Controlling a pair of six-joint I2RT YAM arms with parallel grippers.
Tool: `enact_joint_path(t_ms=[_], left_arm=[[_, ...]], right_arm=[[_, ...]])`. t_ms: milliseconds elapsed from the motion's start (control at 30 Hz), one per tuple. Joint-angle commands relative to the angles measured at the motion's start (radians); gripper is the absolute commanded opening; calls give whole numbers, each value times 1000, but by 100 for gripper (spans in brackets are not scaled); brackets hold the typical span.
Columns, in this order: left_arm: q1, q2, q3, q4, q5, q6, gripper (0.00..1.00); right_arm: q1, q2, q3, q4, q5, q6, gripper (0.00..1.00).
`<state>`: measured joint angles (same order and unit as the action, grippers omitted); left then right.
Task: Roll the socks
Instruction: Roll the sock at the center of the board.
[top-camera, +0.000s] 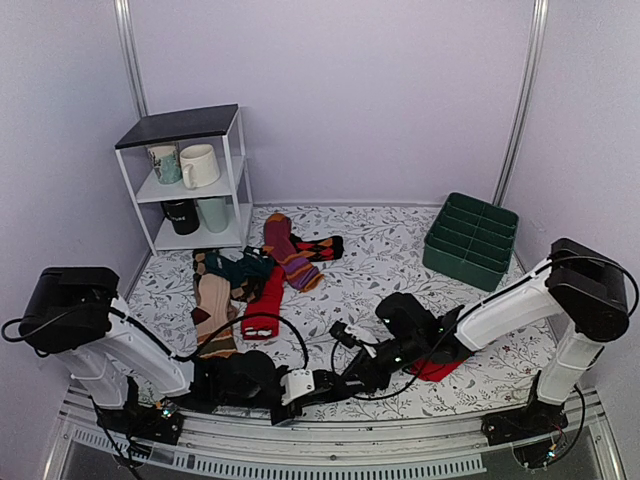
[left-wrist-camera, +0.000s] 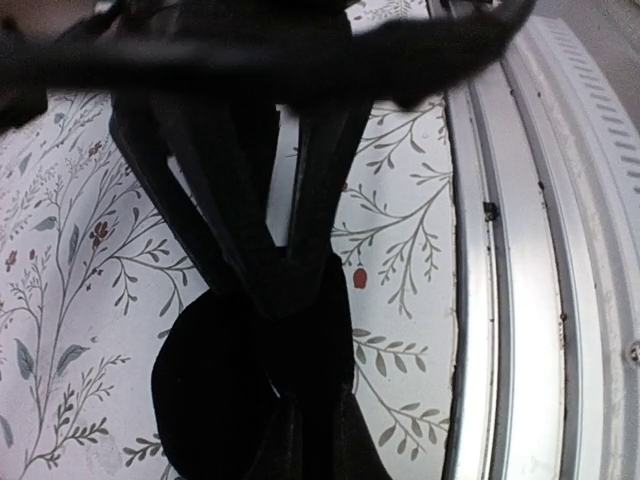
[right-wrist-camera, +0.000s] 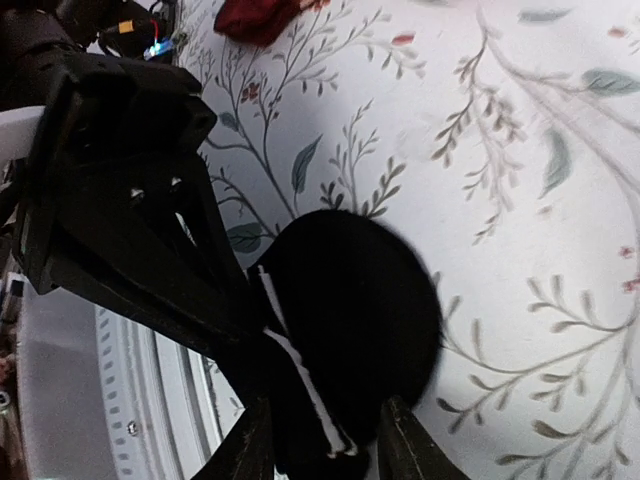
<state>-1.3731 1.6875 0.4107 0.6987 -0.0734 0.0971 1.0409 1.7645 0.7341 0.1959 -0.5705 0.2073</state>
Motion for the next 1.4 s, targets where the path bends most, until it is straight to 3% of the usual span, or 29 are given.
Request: enact_joint_path(t_ms=[0, 67, 133, 367, 633, 1100, 1367], left_arm=[[55, 11, 19, -172, 170, -117, 0], [89, 24, 34, -211, 234, -136, 0], [114, 38, 55, -257, 287, -160, 0], [191, 118, 116, -379, 470, -229, 0], [208, 147, 141, -403, 512, -226, 0], [216, 156, 130, -384, 527, -224, 0], [221, 158, 120, -368, 537, -226, 0]], right_arm=[[-8, -166, -162, 348, 217, -79, 38], [-3, -222, -246, 484, 211, -114, 40], [25, -259, -297, 514, 221, -176, 41], [135, -259, -345, 494, 302, -356, 44], [269, -108, -241, 373, 503, -437, 44], [281, -57, -223, 262, 592, -385, 43], [300, -48, -213, 166, 620, -294, 36]])
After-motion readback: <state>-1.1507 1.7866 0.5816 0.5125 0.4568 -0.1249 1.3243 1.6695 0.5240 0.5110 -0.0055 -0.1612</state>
